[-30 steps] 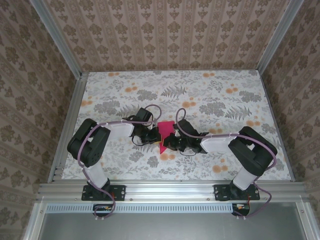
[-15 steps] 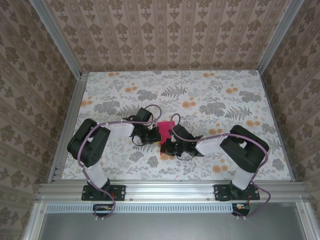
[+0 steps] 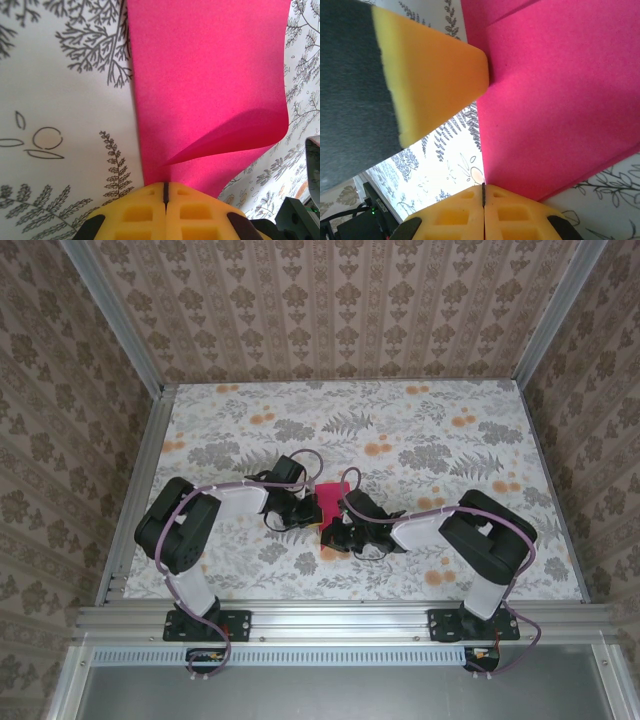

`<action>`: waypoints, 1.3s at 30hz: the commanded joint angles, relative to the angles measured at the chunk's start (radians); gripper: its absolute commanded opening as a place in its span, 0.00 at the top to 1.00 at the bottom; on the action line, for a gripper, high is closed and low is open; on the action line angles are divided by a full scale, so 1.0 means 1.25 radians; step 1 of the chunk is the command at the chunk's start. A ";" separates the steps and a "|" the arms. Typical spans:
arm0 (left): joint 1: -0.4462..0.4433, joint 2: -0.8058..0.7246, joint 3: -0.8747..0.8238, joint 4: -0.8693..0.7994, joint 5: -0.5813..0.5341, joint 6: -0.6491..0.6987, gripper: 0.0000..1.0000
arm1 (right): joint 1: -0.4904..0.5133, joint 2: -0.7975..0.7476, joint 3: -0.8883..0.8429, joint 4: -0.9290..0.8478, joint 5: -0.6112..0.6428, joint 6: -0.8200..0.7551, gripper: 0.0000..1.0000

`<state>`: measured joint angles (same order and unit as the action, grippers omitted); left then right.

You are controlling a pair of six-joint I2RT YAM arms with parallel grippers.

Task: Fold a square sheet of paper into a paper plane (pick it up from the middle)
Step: Third fold the triangle at the center of the table.

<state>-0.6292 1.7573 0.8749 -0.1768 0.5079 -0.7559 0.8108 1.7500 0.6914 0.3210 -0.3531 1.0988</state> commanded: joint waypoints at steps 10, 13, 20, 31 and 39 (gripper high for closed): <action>-0.007 0.022 -0.014 -0.056 -0.078 0.008 0.97 | 0.006 -0.031 0.043 -0.100 -0.004 -0.044 0.93; -0.006 0.023 -0.013 -0.057 -0.079 0.010 0.97 | 0.014 -0.045 0.053 -0.129 -0.002 -0.058 0.92; -0.006 0.021 -0.014 -0.057 -0.080 0.010 0.97 | 0.024 0.012 0.065 -0.153 -0.006 -0.040 0.92; -0.006 0.024 -0.011 -0.060 -0.081 0.013 0.97 | 0.015 -0.084 0.083 -0.178 0.031 -0.074 0.91; -0.006 0.020 -0.011 -0.060 -0.080 0.013 0.97 | -0.009 -0.099 0.074 -0.214 0.060 -0.104 0.91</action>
<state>-0.6334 1.7569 0.8753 -0.1780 0.5003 -0.7559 0.8066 1.6123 0.7830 0.1017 -0.3080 0.9985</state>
